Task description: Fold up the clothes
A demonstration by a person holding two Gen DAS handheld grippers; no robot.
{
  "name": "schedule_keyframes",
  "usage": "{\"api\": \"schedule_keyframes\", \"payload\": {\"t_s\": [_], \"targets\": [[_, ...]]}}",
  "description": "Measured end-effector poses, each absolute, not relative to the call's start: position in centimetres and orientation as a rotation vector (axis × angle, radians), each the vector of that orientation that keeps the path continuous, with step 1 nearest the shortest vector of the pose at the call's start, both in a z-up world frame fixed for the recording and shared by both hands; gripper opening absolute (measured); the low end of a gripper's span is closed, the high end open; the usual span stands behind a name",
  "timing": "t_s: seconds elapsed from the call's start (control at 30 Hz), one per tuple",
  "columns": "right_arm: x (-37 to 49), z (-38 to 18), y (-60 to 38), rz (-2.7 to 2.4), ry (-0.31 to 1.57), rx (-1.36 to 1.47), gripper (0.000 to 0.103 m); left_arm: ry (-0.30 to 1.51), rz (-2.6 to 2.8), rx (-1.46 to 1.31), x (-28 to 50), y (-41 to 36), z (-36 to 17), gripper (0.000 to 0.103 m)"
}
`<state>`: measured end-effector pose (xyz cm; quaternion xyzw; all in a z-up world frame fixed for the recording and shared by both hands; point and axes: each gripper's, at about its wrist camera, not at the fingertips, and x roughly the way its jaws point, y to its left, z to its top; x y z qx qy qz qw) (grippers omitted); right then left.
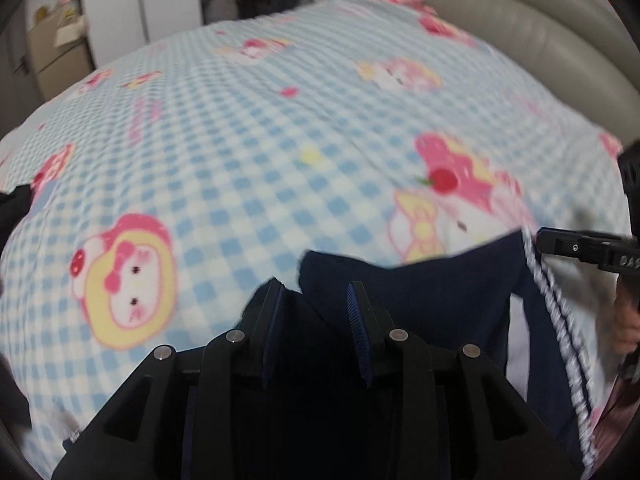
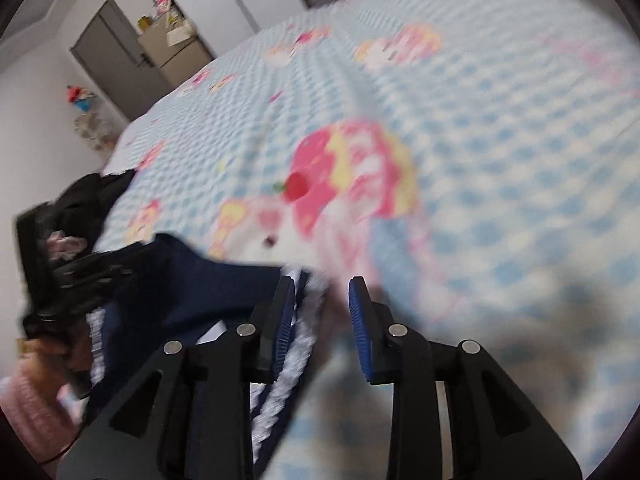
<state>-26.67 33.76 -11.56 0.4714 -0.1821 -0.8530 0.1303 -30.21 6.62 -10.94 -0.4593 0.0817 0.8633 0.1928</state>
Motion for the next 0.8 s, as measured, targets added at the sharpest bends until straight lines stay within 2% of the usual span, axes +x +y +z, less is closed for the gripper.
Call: {"api": "schedule_keyframes", "payload": {"t_s": [0.1,0.13,0.17,0.2,0.3,0.4,0.5,0.53,0.6,0.63,0.67,0.7,0.73,0.8], "targets": [[-26.7,-12.6,32.4,-2.438,-0.446,1.413,0.029,0.223,2.418,-1.290,-30.6,7.0,-11.3,0.033],[-26.8,-12.7,32.1,-2.457,-0.408,1.419,0.023,0.247,2.444,-1.273,-30.5,7.2,-11.2,0.028],[-26.9,-12.9,31.7,-2.476,-0.378,1.424,0.007,0.274,2.469,-1.250,-30.5,7.5,-11.0,0.009],[-26.8,-12.6,31.7,-2.490,-0.366,1.407,0.007,0.275,2.487,-1.220,-30.4,7.6,-10.4,0.006],[-26.1,-10.8,32.0,-2.521,-0.362,1.315,0.005,0.257,2.526,-1.150,-30.5,7.7,-8.8,0.006],[-25.7,-9.8,32.7,-2.538,-0.362,1.268,0.005,0.311,2.531,-1.217,-32.2,8.5,-10.0,0.006],[-26.9,-12.6,33.4,-2.540,-0.425,1.379,0.009,0.360,2.491,-1.383,-34.4,9.3,-13.0,0.012],[-27.6,-14.0,33.7,-2.529,-0.448,1.438,0.020,0.362,2.472,-1.431,-34.9,9.4,-13.8,0.012],[-28.0,-15.1,34.8,-2.492,-0.572,1.469,0.021,0.316,2.499,-1.412,-34.7,9.2,-12.6,0.018],[-27.8,-14.7,35.2,-2.494,-0.615,1.457,0.024,0.265,2.518,-1.374,-34.2,8.9,-11.6,0.021],[-27.4,-13.6,35.4,-2.528,-0.608,1.428,0.029,0.211,2.538,-1.318,-33.3,8.3,-10.1,0.031],[-26.8,-12.4,35.5,-2.577,-0.568,1.389,0.033,0.158,2.556,-1.259,-32.2,7.7,-8.5,0.034],[-26.2,-11.0,35.4,-2.628,-0.507,1.339,0.037,0.140,2.573,-1.210,-30.9,7.1,-7.3,0.034],[-25.1,-8.8,34.8,-2.648,-0.418,1.284,0.038,0.189,2.635,-1.161,-27.2,5.9,-5.2,0.034]]}}
